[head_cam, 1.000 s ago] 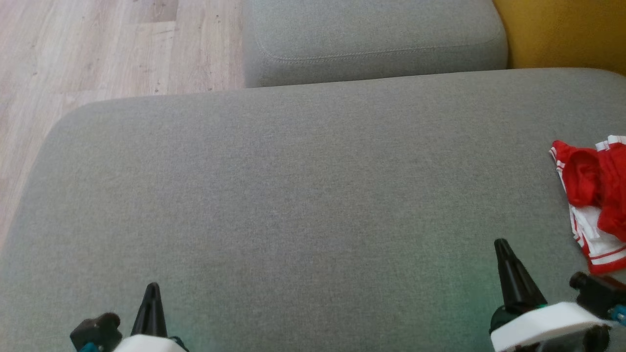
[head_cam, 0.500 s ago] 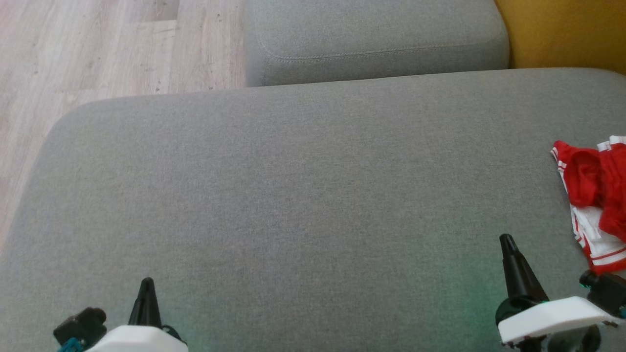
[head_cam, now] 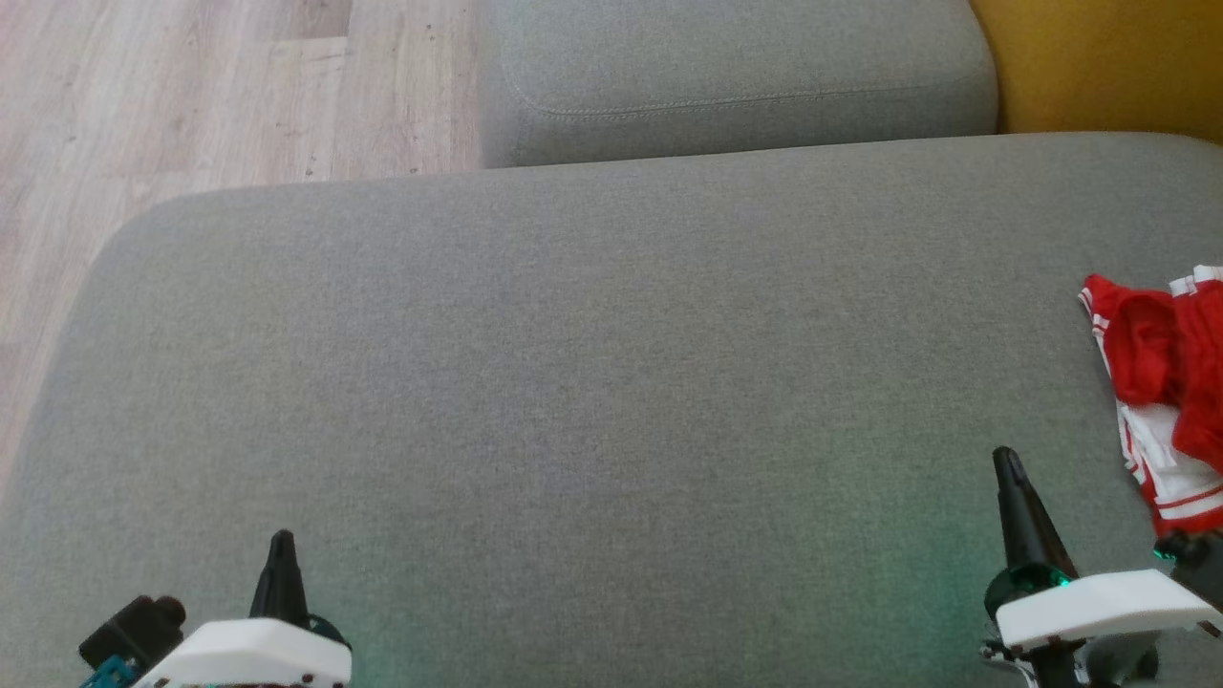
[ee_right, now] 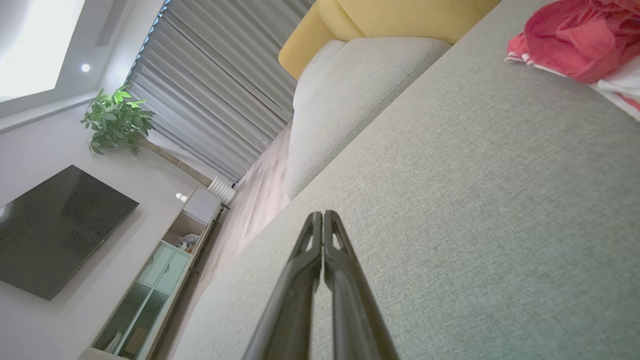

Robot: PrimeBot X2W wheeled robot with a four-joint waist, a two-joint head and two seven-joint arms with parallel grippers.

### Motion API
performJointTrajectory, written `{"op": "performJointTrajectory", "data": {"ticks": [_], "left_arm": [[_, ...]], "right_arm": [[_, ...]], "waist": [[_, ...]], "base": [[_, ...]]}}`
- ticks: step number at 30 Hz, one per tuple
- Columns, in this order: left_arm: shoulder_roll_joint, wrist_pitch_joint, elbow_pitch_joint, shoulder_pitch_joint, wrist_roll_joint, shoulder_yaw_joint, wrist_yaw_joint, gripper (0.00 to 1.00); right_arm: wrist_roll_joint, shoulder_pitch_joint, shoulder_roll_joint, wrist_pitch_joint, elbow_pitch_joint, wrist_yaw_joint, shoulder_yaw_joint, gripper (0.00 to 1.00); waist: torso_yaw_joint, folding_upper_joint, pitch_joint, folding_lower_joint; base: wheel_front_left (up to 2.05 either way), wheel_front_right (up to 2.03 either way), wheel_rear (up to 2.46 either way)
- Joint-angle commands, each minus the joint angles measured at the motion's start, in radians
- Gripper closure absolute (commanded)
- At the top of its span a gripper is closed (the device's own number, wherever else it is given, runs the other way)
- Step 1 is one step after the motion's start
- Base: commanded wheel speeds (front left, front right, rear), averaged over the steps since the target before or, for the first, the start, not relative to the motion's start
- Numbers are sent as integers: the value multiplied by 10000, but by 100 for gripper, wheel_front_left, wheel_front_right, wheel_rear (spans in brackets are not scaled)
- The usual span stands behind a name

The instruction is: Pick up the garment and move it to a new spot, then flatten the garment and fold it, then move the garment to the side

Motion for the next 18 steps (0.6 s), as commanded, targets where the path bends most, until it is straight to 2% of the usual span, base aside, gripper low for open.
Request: {"op": "performJointTrajectory", "data": {"ticks": [1, 18], "left_arm": [[24, 37, -240, -628, -270, 390, -136, 100], [-356, 381, -124, -877, -1719, 1076, -732, 100]], "right_arm": [[364, -637, -254, -61, -236, -22, 29, 100], [2217, -1048, -281, -18, 236, -28, -118, 100]], "waist": [[4, 0, 2, -1], [38, 0, 20, -1]], "base": [[0, 0, 0], [0, 0, 0]]}}
